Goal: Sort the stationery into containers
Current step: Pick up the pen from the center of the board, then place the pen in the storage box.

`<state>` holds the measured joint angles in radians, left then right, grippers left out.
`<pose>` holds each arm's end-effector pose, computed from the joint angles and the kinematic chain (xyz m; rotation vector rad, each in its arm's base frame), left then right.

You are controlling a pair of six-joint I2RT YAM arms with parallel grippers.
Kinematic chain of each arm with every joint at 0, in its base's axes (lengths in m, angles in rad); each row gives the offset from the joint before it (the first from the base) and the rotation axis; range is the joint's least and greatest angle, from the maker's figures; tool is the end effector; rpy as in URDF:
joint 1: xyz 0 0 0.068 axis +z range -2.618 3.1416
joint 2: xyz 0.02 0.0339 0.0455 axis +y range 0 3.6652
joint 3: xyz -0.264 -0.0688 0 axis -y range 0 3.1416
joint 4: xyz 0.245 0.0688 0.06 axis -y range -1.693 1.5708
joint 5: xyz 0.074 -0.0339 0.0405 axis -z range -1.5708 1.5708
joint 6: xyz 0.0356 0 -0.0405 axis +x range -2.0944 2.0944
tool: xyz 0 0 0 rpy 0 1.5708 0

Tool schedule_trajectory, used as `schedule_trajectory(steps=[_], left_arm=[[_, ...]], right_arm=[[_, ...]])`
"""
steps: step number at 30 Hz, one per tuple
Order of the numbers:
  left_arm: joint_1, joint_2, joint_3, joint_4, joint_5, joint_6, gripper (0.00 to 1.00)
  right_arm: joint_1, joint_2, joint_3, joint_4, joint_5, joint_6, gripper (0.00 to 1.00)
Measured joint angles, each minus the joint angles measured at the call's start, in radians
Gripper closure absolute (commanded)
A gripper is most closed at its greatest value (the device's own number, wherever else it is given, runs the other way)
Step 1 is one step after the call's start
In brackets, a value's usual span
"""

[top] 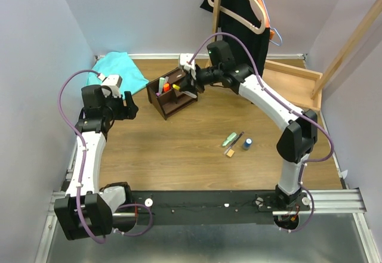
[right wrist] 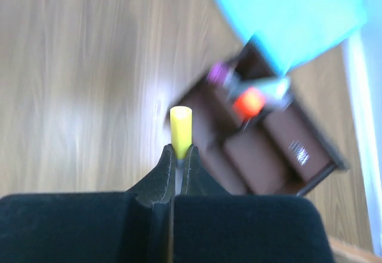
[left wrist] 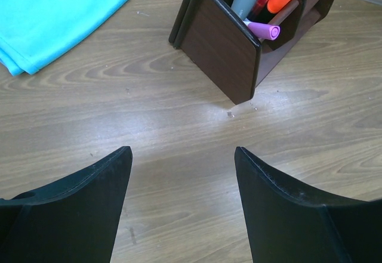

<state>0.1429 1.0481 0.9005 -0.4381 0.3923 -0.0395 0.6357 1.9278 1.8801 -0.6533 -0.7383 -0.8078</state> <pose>0.2281 0.0191 0.3065 0.0320 2.1277 -0.3612 0.3370 0.2785 0.3444 -1.6870 1.3399 0.7327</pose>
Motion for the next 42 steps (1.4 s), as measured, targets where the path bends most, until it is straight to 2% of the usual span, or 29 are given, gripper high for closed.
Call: schedule_trajectory(steps=[1,2,4,8,14,19,27,42], left_arm=[[0.0,0.003,0.0,0.001,0.0,-0.003,0.21],[0.0,0.005,0.0,0.002,0.0,-0.005,0.21],[0.003,0.007,0.0,0.003,0.0,-0.007,0.21],[0.009,0.007,0.0,0.001,0.0,-0.007,0.21],[0.021,0.0,-0.011,-0.017,0.0,-0.005,0.21],[0.031,-0.011,-0.027,-0.039,0.0,0.004,0.21],[0.045,-0.016,-0.03,-0.073,0.0,0.018,0.21],[0.073,-0.017,-0.059,-0.073,0.001,0.016,0.21]], right_arm=[[0.0,-0.017,-0.023,0.091,-0.023,0.102,0.99],[0.0,-0.031,-0.061,0.259,-0.051,0.252,0.99],[0.0,-0.036,-0.081,0.368,-0.066,0.348,0.99],[0.0,0.012,-0.148,0.821,-0.078,0.724,0.99],[0.0,0.18,-0.103,1.168,-0.073,0.977,0.99],[0.0,0.32,-0.001,1.265,-0.062,1.044,0.99],[-0.001,0.426,0.085,1.343,-0.051,1.061,0.99],[0.007,0.515,0.114,1.308,-0.008,0.951,0.99]])
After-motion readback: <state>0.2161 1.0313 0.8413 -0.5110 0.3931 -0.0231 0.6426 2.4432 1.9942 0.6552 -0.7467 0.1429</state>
